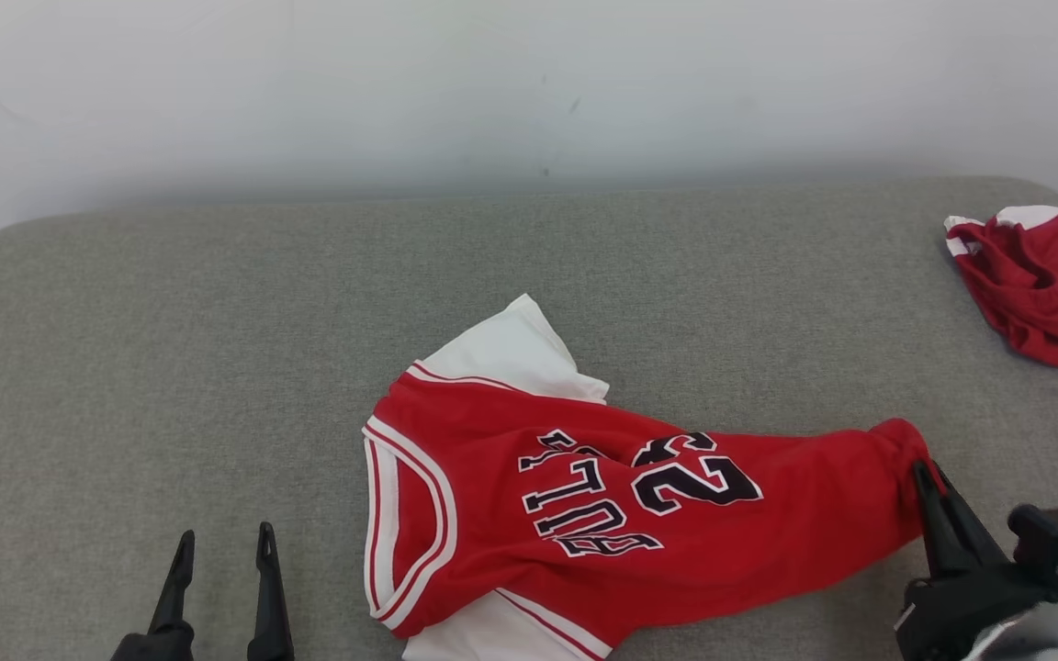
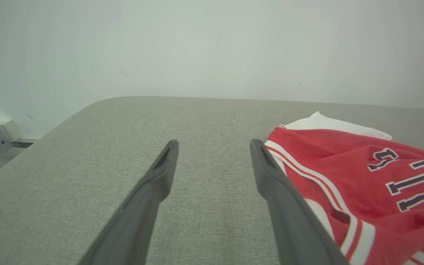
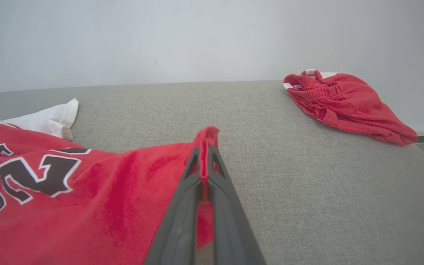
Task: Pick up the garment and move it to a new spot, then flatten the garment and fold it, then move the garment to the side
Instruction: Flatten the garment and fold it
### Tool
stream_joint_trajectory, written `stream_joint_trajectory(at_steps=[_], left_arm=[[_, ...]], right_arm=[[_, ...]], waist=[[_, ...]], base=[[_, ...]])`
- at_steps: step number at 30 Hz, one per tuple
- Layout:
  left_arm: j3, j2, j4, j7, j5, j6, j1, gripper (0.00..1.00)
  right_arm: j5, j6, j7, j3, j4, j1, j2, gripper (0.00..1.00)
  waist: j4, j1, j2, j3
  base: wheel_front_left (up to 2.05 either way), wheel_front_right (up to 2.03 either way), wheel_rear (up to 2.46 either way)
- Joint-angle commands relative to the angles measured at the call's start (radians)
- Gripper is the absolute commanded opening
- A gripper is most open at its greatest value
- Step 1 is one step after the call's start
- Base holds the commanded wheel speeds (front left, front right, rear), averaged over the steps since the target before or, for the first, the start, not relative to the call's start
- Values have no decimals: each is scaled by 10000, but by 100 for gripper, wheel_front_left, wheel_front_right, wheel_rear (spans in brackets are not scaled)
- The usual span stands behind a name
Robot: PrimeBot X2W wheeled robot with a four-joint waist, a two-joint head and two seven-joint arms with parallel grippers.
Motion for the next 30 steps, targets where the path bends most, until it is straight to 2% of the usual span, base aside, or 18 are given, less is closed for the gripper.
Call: stream_joint_trajectory(at_steps=[1, 6, 12, 14, 17, 21, 25, 26, 27, 28, 30], left_arm=[[-13, -34, 47, -29, 21, -64, -124, 100], [-107, -48, 225, -29, 71, -184, -340, 100], [-287, -70, 380, -29, 125, -293, -501, 100], [-425, -85, 418, -29, 131, -269, -536, 100], [-559, -92, 563, -29, 68, -330, -657, 100], [-736, -94, 713, -29, -3, -380, -780, 100], [-734, -101, 794, -29, -61, -348, -823, 100], [-718, -102, 811, -29, -59, -337, -818, 100], [-716, -103, 837, -29, -50, -348, -815, 100], [-711, -102, 859, -29, -36, -366, -830, 100], [-707, -101, 890, -29, 15, -379, -886, 100]], right_arm=[[-72, -27, 107, 125, -188, -268, 108, 0], [-3, -27, 512, 898, -130, -1454, 237, 0], [-118, -29, 559, 1835, 1083, -3050, 453, 1], [-115, -29, 470, 2092, 1842, -3633, 541, 6], [-163, -29, 228, 2417, 3141, -4424, 679, 0], [-196, -27, -317, 2651, 4738, -5343, 874, 0], [-203, -28, -1140, 2806, 5916, -6082, 1160, 0], [-238, -28, -1252, 2875, 6197, -6231, 1235, 4], [-280, -28, -1338, 2983, 6450, -6355, 1313, 47], [-270, -28, -1402, 3050, 6698, -6476, 1371, 100], [-206, -29, -1531, 3184, 7069, -6675, 1447, 100]], waist=[[157, 0, 0, -19], [635, 0, 0, -5], [1177, 0, 0, 88], [1402, 0, 0, 112], [1725, 0, 0, 158], [2014, 0, 0, 236], [2017, 0, 0, 285], [1983, 0, 0, 285], [1950, 0, 0, 277], [1922, 0, 0, 263], [1851, 0, 0, 199]], base=[[0, 0, 0], [0, 0, 0], [0, 0, 0], [0, 0, 0], [0, 0, 0], [0, 0, 0], [0, 0, 0], [0, 0, 0], [0, 0, 0], [0, 0, 0], [0, 0, 0]])
